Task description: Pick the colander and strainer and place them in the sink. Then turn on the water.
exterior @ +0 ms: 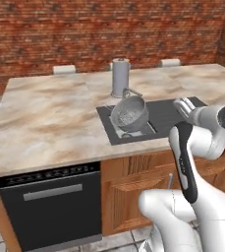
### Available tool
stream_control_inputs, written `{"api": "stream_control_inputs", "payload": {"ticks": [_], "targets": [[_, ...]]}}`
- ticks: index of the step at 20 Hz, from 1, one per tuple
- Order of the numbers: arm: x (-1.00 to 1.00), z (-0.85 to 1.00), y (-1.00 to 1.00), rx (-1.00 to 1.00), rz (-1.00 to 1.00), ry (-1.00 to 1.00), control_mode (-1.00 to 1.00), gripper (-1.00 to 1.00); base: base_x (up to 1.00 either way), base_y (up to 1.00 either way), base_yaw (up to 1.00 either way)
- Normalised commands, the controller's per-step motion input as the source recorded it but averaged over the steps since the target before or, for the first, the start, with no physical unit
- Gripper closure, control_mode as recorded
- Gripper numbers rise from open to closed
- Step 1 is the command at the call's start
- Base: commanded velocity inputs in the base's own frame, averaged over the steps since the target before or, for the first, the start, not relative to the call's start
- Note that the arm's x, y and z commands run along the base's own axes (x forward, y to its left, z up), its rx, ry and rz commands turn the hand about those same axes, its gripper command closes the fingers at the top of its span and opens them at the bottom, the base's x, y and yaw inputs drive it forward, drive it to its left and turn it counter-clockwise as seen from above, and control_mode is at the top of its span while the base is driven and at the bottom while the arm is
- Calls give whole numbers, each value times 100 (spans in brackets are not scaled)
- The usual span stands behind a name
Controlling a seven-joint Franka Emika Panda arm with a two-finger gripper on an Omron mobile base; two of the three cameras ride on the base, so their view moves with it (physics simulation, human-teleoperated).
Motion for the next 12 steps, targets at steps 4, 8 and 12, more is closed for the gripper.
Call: {"api": "stream_control_inputs", "payload": {"ticks": [4,8,12], "targets": [[0,0,0,0,0,0,100,-100,4,-100,-4],[0,0,0,0,0,0,100,-100,34,-100,0],[0,0,0,0,0,0,100,-100,77,-85,0]]}}
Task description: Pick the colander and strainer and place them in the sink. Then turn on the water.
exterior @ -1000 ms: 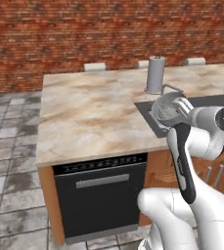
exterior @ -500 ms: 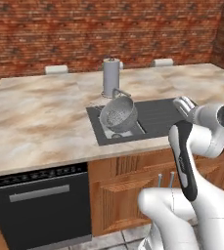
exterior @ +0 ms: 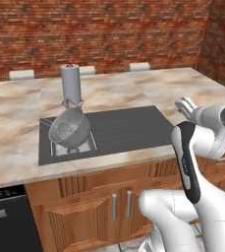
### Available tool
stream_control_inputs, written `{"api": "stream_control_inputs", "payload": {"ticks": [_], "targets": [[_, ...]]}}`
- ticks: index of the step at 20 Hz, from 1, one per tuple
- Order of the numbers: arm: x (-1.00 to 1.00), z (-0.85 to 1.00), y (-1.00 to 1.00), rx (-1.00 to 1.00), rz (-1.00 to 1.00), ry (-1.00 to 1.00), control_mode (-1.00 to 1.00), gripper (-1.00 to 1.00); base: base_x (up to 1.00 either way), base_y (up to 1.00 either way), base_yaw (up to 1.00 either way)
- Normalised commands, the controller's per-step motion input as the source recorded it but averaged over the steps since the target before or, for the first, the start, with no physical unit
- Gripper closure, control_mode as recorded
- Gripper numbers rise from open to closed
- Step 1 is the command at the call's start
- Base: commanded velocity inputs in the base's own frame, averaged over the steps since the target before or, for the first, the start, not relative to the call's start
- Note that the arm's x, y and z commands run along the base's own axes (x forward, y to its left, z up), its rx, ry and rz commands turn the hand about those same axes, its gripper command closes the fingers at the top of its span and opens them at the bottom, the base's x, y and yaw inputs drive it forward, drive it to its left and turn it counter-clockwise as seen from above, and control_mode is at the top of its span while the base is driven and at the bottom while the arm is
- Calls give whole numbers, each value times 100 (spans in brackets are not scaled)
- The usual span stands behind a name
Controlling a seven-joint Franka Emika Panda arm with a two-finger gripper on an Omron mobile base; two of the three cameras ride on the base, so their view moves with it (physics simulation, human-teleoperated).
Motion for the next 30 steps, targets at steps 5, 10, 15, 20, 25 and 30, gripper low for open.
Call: {"api": "stream_control_inputs", "payload": {"ticks": [5,10,15,20,25,30], "targets": [[0,0,0,0,0,0,100,-100,93,-73,0],[0,0,0,0,0,0,100,-100,100,-49,0],[0,0,0,0,0,0,100,-100,100,-32,1],[0,0,0,0,0,0,100,-100,100,-12,0],[66,0,-2,0,0,0,-100,-100,19,-1,0],[60,0,28,0,0,-2,-100,-100,0,0,0]]}}
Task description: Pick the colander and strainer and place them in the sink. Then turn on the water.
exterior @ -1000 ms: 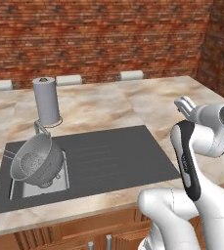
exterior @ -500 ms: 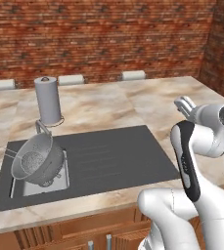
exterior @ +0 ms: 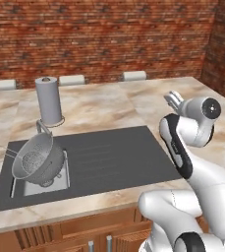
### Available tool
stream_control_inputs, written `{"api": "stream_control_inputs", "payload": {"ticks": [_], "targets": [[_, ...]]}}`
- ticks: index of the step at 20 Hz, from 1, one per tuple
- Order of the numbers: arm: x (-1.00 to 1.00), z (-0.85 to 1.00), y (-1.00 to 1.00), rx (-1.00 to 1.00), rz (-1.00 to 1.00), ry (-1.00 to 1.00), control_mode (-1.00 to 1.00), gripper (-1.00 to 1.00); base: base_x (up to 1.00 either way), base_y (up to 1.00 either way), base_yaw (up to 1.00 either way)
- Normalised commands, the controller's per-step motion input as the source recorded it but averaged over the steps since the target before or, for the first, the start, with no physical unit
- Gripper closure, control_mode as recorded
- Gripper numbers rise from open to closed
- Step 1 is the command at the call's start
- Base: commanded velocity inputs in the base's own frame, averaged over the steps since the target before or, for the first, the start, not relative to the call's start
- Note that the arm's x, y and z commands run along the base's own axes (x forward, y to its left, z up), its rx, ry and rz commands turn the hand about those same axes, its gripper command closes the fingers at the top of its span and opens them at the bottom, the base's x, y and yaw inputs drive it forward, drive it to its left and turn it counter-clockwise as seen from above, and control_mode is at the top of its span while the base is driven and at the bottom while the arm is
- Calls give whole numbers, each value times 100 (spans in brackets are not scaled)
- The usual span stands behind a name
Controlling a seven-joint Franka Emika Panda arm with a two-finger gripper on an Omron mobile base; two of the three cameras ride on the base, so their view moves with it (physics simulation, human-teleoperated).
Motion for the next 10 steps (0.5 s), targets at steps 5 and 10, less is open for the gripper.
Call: {"api": "stream_control_inputs", "payload": {"ticks": [5,10], "targets": [[15,4,37,5,10,2,-100,-100,0,0,0],[0,0,0,0,5,0,-100,-100,0,0,0]]}}
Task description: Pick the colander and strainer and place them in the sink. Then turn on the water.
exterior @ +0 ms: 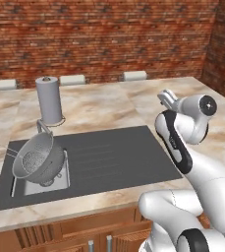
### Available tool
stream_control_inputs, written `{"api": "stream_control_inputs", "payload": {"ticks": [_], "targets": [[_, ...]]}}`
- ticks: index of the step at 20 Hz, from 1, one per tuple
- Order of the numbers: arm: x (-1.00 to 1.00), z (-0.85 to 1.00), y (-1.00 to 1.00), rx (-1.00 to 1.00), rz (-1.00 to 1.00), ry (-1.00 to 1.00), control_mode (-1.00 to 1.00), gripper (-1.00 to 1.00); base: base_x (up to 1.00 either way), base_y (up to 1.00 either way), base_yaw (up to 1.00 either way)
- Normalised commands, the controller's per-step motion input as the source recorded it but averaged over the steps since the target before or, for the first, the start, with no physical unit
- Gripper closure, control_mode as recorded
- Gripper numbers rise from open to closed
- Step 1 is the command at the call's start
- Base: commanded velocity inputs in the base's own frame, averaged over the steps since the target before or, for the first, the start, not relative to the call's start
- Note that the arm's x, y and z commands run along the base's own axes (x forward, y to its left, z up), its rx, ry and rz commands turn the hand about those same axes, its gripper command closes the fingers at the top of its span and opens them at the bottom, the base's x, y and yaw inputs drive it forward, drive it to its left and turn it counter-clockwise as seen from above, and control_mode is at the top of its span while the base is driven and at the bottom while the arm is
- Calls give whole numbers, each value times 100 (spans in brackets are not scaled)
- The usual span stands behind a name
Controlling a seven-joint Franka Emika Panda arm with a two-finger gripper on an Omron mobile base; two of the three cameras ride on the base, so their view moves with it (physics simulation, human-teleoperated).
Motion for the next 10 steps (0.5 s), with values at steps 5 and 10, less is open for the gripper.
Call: {"api": "stream_control_inputs", "payload": {"ticks": [5,10], "targets": [[0,0,4,1,0,0,-100,-100,0,0,0],[14,0,35,13,0,4,-100,-100,0,0,0]]}}
